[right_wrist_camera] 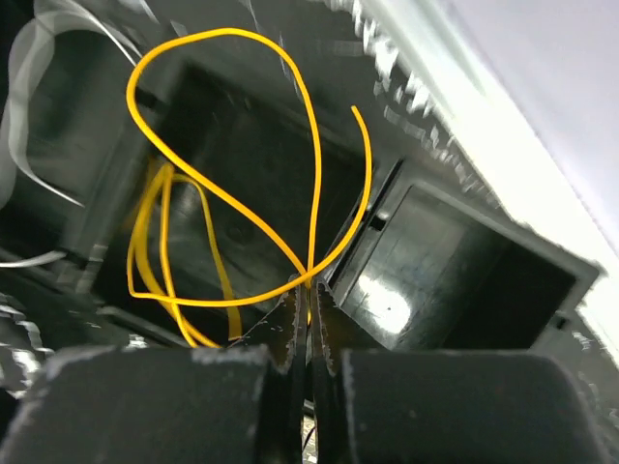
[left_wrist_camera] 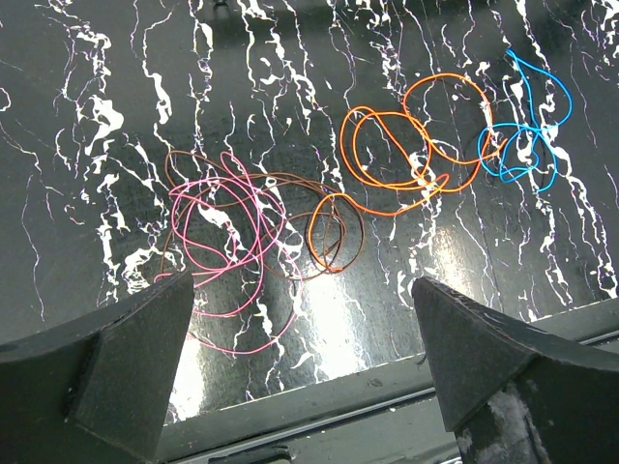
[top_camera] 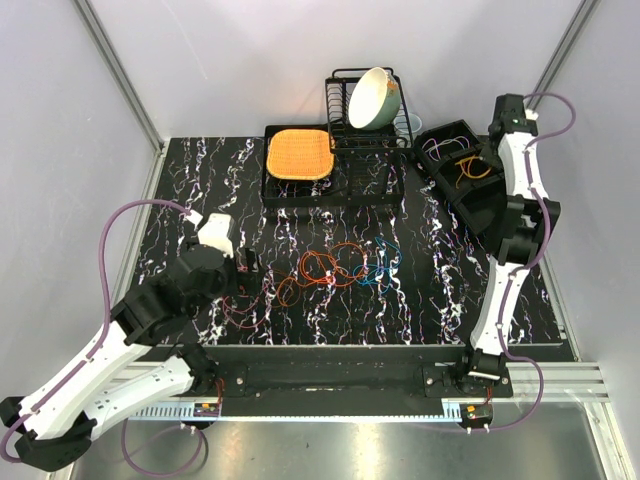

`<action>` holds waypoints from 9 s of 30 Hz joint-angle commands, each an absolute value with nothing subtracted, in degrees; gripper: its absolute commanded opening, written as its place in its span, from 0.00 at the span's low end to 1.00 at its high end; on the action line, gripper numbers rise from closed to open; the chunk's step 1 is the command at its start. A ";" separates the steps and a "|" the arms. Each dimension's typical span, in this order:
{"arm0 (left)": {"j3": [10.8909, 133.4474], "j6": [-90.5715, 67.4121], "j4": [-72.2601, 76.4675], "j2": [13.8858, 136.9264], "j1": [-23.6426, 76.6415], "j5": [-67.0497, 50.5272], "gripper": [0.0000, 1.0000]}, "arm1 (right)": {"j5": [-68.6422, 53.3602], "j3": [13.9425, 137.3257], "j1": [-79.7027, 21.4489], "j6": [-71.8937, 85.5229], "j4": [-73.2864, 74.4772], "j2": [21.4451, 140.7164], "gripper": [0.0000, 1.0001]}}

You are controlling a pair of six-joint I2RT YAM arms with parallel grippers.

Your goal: Untangle the cables

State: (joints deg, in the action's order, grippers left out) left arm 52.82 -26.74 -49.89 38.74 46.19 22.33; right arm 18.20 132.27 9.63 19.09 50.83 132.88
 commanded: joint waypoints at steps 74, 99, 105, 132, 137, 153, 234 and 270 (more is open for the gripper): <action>45.09 -42.80 -35.86 66.97 35.87 24.70 0.80 | -15.64 69.35 -5.89 28.21 28.21 78.22 0.81; 41.13 -41.49 -31.64 76.20 29.27 24.96 0.04 | -16.79 69.52 -5.89 27.42 27.68 79.72 0.81; 52.17 -38.77 -38.30 70.41 28.92 27.94 0.00 | -16.88 69.61 -5.89 27.68 27.77 79.10 0.81; 58.63 -31.81 -25.59 53.71 30.22 -27.76 0.00 | -22.22 69.35 -6.76 29.88 28.65 71.99 0.81; 57.65 -29.54 -22.77 54.40 33.92 -31.90 0.00 | -31.18 67.51 -8.87 29.18 25.24 68.83 0.81; 61.88 -28.30 -22.94 59.06 35.07 -52.11 0.00 | -62.93 61.96 -23.28 29.19 3.24 63.19 0.76; 62.50 -22.59 -46.76 51.33 34.80 1.65 0.99 | 1.30 97.37 -34.29 12.92 34.88 72.86 0.00; 52.12 -19.51 -45.53 42.98 34.63 9.05 0.99 | 29.18 141.24 -5.98 8.79 53.53 93.25 0.00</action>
State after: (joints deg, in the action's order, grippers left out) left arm 52.31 -20.29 -48.42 44.49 34.83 7.42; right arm 24.67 142.61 -9.04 10.41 53.60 93.19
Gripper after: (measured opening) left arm 0.987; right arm 0.011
